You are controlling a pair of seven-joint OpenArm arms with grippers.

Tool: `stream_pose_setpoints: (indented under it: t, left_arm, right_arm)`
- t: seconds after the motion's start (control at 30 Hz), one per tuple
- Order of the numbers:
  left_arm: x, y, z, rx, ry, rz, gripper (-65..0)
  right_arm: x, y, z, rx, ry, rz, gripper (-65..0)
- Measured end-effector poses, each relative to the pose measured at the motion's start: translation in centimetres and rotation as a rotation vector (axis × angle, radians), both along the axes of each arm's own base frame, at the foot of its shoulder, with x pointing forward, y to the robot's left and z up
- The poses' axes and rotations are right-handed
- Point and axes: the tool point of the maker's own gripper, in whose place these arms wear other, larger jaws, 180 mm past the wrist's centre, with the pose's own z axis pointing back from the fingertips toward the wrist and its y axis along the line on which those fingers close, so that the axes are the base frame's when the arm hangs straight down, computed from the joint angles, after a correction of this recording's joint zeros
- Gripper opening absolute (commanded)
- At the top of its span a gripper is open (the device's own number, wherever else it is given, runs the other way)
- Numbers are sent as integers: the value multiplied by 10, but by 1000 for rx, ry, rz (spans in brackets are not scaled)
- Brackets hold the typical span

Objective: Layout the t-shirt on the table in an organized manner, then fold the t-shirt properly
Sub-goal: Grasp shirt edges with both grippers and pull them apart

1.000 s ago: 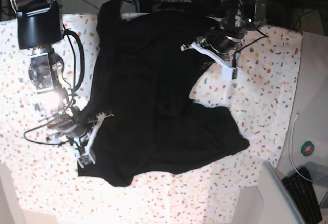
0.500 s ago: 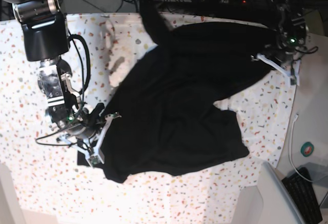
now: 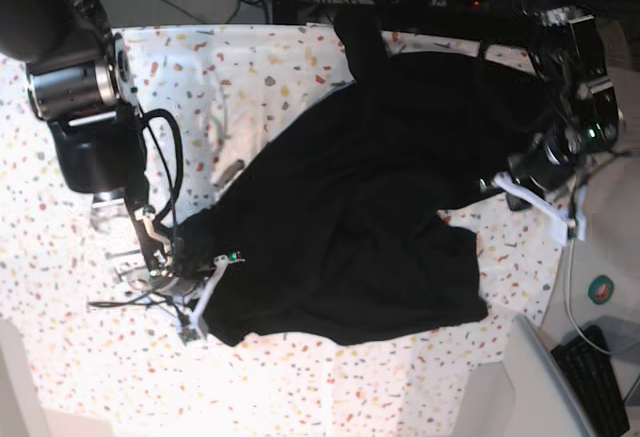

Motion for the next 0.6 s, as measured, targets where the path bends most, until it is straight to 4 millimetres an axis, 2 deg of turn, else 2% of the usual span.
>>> stream_pose_setpoints:
  t: [0.07, 0.1, 0.17, 0.27, 0.37, 0.47, 0.53, 0.6]
  left_arm:
    - [-32, -22, -19, -45, 60, -6, -650]
    - [-45, -23, -25, -40, 85, 2, -650]
    - [-60, -19, -29, -31, 110, 20, -650]
    - [-64, -16, -30, -23, 111, 22, -650]
    - [-68, -18, -32, -32, 117, 22, -650]
    - [-68, -18, -33, -28, 123, 18, -650]
    - [-64, -19, -31, -32, 111, 19, -650]
    - [-59, -37, -33, -40, 113, -31, -650]
  right_arm:
    - [-5, -26, -21, -34, 58, -77, -650]
    - [-7, -40, -28, -56, 67, -120, -650]
    - [-6, -58, -31, -60, 63, -160, -650]
    - [-7, -82, -30, -119, 65, -222, -650]
    - [-19, -130, -33, -140, 50, -384, -650]
    - [-48, -192, -36, -172, 71, -550, -650]
    - [-70, -220, -38, -200, 49, -592, -650]
    - [-94, -241, -37, -245, 27, -619, -650]
